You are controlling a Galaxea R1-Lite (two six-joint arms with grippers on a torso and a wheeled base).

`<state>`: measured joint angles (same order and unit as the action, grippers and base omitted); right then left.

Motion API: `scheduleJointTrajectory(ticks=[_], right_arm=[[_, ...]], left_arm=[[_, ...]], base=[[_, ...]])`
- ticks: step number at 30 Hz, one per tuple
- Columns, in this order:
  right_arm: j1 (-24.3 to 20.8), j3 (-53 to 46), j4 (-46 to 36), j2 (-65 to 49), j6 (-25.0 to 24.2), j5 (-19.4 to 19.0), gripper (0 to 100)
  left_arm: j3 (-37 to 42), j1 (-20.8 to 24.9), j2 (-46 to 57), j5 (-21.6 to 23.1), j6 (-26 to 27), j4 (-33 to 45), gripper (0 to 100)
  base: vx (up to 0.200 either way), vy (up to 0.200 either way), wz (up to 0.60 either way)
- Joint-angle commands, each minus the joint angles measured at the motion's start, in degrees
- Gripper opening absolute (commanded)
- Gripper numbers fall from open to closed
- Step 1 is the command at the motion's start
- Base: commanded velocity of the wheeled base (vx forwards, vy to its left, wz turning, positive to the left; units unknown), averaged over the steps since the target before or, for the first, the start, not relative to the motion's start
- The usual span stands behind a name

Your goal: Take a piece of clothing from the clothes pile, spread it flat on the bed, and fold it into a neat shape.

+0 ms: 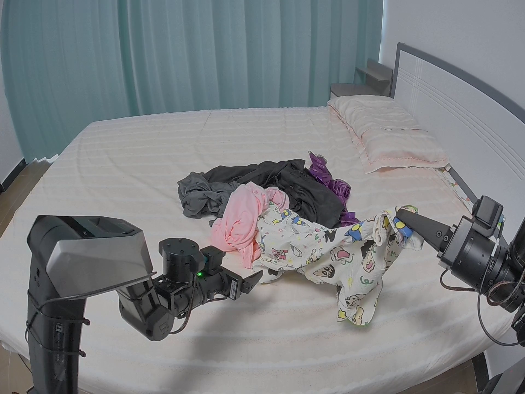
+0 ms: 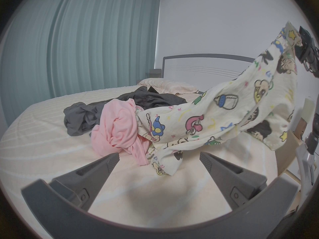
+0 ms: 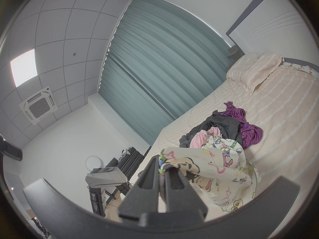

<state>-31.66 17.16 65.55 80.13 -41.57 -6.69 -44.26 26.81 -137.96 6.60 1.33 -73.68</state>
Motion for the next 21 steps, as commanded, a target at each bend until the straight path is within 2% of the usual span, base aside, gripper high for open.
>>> scheduleJointTrajectory(ticks=[1, 5, 11, 21], right_arm=[[1.16, 0.85, 0.02, 1.17, 0.09, -0.87, 0], [2.57, 1.64, -0.07, 1.87, 0.00, -1.22, 0], [3.36, 1.91, 0.02, 3.63, 0.09, -1.57, 0], [4.06, 4.02, 0.02, 4.69, 0.09, -1.57, 0]], left_arm=[[-8.38, 0.00, -5.92, 0.00, -0.10, 5.74, 100], [-13.22, 0.09, -7.15, 0.08, -0.63, 10.31, 100], [-20.95, 0.70, -10.49, 0.00, -1.86, 12.42, 100], [-22.27, 2.81, -11.63, 0.35, -5.11, 14.18, 100]], base=[[0.000, 0.000, 0.00], [0.000, 0.000, 0.00], [0.000, 0.000, 0.00], [0.000, 0.000, 0.00]])
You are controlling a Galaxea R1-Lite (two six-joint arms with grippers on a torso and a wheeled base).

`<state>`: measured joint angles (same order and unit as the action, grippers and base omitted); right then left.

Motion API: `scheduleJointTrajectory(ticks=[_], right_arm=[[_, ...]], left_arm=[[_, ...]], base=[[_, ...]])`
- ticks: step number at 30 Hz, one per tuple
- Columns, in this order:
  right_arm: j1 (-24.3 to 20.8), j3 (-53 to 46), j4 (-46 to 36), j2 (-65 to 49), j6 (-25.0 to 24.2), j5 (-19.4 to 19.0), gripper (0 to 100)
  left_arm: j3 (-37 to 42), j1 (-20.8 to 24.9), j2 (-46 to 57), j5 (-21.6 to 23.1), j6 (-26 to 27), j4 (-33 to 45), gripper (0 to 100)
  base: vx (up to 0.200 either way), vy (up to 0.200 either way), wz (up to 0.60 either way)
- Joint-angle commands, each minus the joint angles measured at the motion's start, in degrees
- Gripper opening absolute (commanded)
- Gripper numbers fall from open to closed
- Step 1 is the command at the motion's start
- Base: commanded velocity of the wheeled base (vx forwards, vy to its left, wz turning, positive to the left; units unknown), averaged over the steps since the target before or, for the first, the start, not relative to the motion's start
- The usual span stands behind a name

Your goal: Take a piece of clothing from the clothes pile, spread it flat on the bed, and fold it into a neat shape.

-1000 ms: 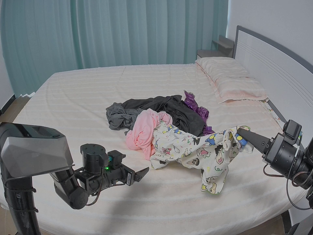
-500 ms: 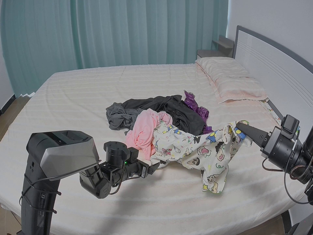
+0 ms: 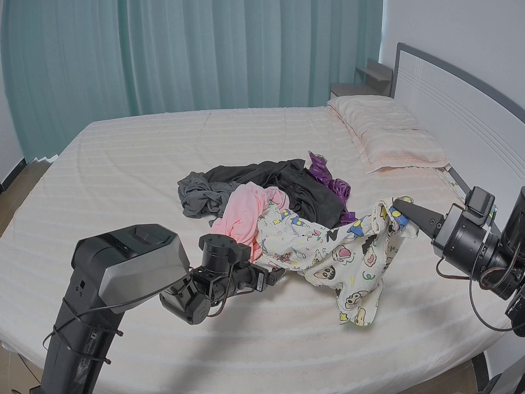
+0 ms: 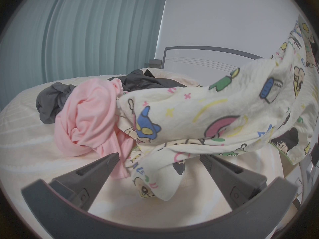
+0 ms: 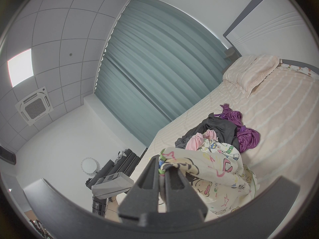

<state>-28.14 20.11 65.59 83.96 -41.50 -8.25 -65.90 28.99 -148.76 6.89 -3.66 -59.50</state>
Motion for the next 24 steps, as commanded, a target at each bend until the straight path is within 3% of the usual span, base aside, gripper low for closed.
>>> scheduleJointTrajectory(ticks=[1, 11, 12, 21, 24], right_arm=[[0.71, 1.16, -0.02, 0.95, 0.01, -0.01, 0], [1.33, 1.24, 0.07, 1.47, 0.01, -0.80, 0], [1.33, 1.24, 0.07, 1.47, 0.01, -0.80, 0], [2.74, 0.98, 0.07, 1.91, -0.08, -1.15, 0], [3.35, 0.45, 0.07, 1.82, 0.01, -1.15, 0]], left_arm=[[-0.63, 0.72, -1.00, 0.06, -0.12, 0.00, 100], [-1.60, 0.81, -2.32, -0.21, -0.30, 0.00, 100], [-1.60, 0.81, -2.32, -0.21, -0.30, 0.00, 0], [-0.10, 0.63, -2.23, -0.74, -3.02, -0.61, 0], [5.87, 0.63, 1.54, -1.97, -3.64, -1.14, 0]], base=[[0.000, 0.000, 0.00], [0.000, 0.000, 0.00], [0.000, 0.000, 0.00], [0.000, 0.000, 0.00], [0.000, 0.000, 0.00]])
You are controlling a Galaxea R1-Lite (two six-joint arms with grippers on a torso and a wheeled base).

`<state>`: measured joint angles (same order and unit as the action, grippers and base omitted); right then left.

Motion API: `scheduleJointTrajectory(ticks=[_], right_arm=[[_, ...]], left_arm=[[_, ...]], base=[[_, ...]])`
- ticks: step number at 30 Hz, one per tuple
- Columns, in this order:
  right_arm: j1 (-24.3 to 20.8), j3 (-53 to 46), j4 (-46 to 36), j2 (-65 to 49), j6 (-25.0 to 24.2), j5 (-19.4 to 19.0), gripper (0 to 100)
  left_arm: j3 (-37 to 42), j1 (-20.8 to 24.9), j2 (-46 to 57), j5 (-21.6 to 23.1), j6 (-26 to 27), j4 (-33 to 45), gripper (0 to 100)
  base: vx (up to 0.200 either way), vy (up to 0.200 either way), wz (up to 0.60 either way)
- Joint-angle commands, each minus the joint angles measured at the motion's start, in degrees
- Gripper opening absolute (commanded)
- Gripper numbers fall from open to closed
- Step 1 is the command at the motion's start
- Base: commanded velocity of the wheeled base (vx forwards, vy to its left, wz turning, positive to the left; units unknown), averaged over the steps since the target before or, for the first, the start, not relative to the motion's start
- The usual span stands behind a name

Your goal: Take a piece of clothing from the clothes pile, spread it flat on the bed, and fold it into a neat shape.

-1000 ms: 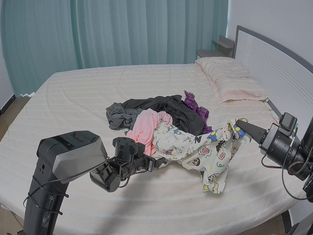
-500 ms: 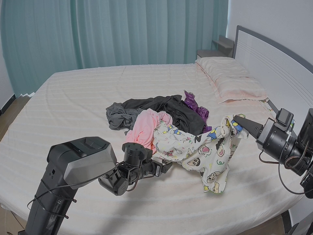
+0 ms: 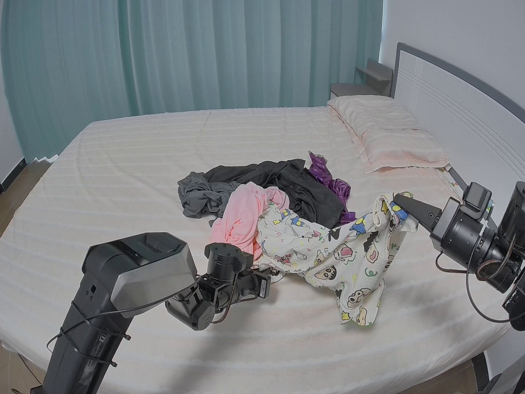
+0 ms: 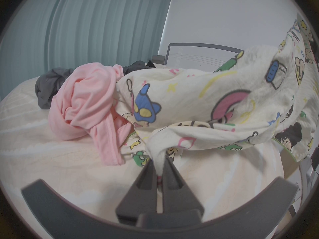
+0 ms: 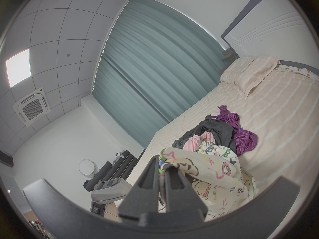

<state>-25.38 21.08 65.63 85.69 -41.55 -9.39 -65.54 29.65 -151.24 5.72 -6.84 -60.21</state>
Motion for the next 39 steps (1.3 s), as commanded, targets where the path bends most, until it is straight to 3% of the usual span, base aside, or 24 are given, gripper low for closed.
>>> scheduleJointTrajectory(ticks=[1, 8, 12, 16, 20, 24, 30, 35, 39], right_arm=[[0.68, -0.60, -0.07, 0.09, 0.06, -0.02, 0], [3.06, -0.95, 0.02, 1.15, 0.24, 0.07, 0], [5.43, -0.34, 0.02, 3.78, 0.15, 0.07, 0], [7.80, 0.72, 0.28, 6.25, 0.15, 0.16, 0], [10.00, 3.80, 1.69, 8.36, 0.06, 0.42, 0], [10.09, 6.70, 2.48, 9.59, 0.06, 1.04, 0], [9.47, 13.82, 2.31, 9.59, 0.24, 2.44, 0], [8.77, 20.32, 0.72, 10.64, 0.41, 2.62, 0], [8.86, 26.73, -3.85, 9.67, 0.32, 2.62, 0]], left_arm=[[8.32, 0.06, 5.25, -0.80, -0.54, -1.14, 0], [20.19, -0.47, 14.83, -2.82, -3.18, -9.40, 0], [25.02, -1.61, 23.62, -4.49, -5.99, -9.40, 0], [28.80, -2.23, 31.18, -11.25, -6.61, -8.96, 0], [32.49, -3.37, 38.30, -13.01, -6.61, -6.15, 0], [32.49, -4.77, 44.19, -13.28, -6.87, 0.80, 0], [27.92, -6.09, 55.96, -13.80, -12.67, 13.45, 0], [26.25, -6.18, 59.92, -18.73, -13.38, 15.74, 0], [23.44, -6.27, 64.14, -19.34, -13.38, 16.18, 0]], base=[[0.000, 0.000, 0.00], [0.000, 0.000, 0.00], [0.000, 0.000, 0.00], [0.000, 0.000, 0.00], [0.000, 0.000, 0.00], [0.000, 0.000, 0.00], [0.000, 0.000, 0.00], [0.000, 0.000, 0.00], [0.000, 0.000, 0.00]])
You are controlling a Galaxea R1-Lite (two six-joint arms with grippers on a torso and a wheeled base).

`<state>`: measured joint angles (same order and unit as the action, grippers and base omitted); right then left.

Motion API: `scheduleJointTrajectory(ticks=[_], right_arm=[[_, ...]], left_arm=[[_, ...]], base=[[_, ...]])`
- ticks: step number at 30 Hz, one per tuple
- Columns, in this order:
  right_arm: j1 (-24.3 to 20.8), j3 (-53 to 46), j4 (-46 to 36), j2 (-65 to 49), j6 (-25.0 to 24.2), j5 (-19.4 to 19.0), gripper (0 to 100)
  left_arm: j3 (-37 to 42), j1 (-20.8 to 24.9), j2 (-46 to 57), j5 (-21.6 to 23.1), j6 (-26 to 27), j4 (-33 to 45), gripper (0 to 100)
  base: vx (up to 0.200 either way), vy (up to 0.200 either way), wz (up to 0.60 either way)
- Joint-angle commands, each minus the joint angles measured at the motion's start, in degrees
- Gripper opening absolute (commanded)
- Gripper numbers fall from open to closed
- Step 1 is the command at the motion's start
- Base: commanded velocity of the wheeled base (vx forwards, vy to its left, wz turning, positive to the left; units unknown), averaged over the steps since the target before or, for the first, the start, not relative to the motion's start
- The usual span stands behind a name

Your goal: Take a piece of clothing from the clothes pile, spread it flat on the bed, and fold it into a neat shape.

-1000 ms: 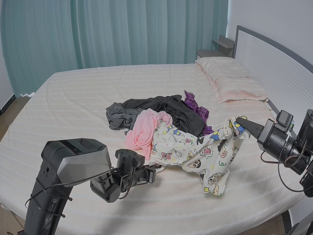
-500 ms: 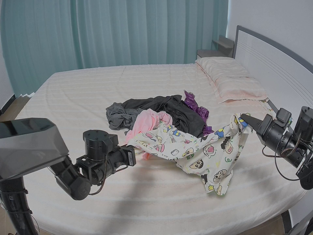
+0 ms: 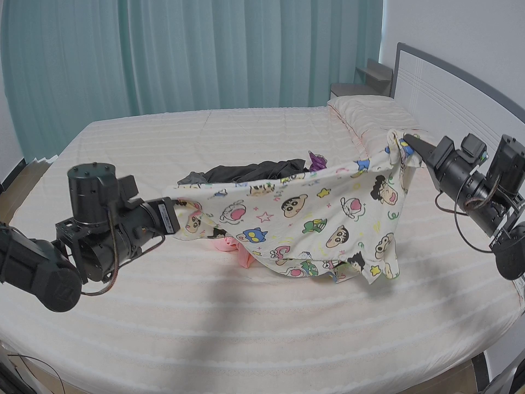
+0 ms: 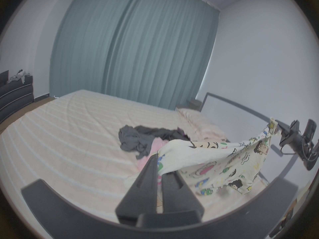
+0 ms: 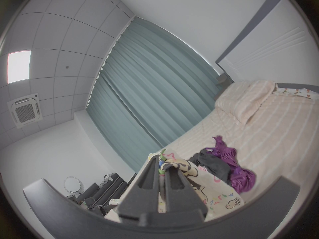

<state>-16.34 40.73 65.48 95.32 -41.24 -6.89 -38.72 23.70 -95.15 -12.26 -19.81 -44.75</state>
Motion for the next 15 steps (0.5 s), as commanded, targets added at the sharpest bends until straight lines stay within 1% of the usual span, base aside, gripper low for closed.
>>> scheduleJointTrajectory(ticks=[1, 5, 9, 12, 14, 15], right_arm=[[-0.28, 8.49, -4.66, -0.57, 0.02, 0.12, 0], [-0.63, 9.90, -5.09, -1.98, 0.11, 0.03, 0], [-0.98, 8.49, -5.09, -2.15, 0.02, 0.03, 0], [-1.15, 3.74, -4.48, -1.45, -0.16, -0.06, 0], [-1.95, 0.40, -4.39, -1.36, -0.60, -0.23, 0], [-3.00, -2.41, -4.39, -1.36, -1.74, -0.41, 0]], left_arm=[[-3.91, -0.32, 9.28, -1.71, -0.41, 0.72, 0], [-5.49, -0.23, 12.44, -3.91, -0.14, 0.63, 0], [-4.00, 0.12, 13.15, -4.35, -0.41, 0.63, 0], [1.80, 0.82, 12.79, -3.91, -0.84, 0.37, 0], [5.32, 2.84, 12.27, -4.00, -3.22, 0.37, 0], [8.04, 4.78, 11.48, -4.00, -6.21, 0.02, 0]], base=[[0.000, 0.000, 0.00], [0.000, 0.000, 0.00], [0.000, 0.000, 0.00], [0.000, 0.000, 0.00], [0.000, 0.000, 0.00], [0.000, 0.000, 0.00]])
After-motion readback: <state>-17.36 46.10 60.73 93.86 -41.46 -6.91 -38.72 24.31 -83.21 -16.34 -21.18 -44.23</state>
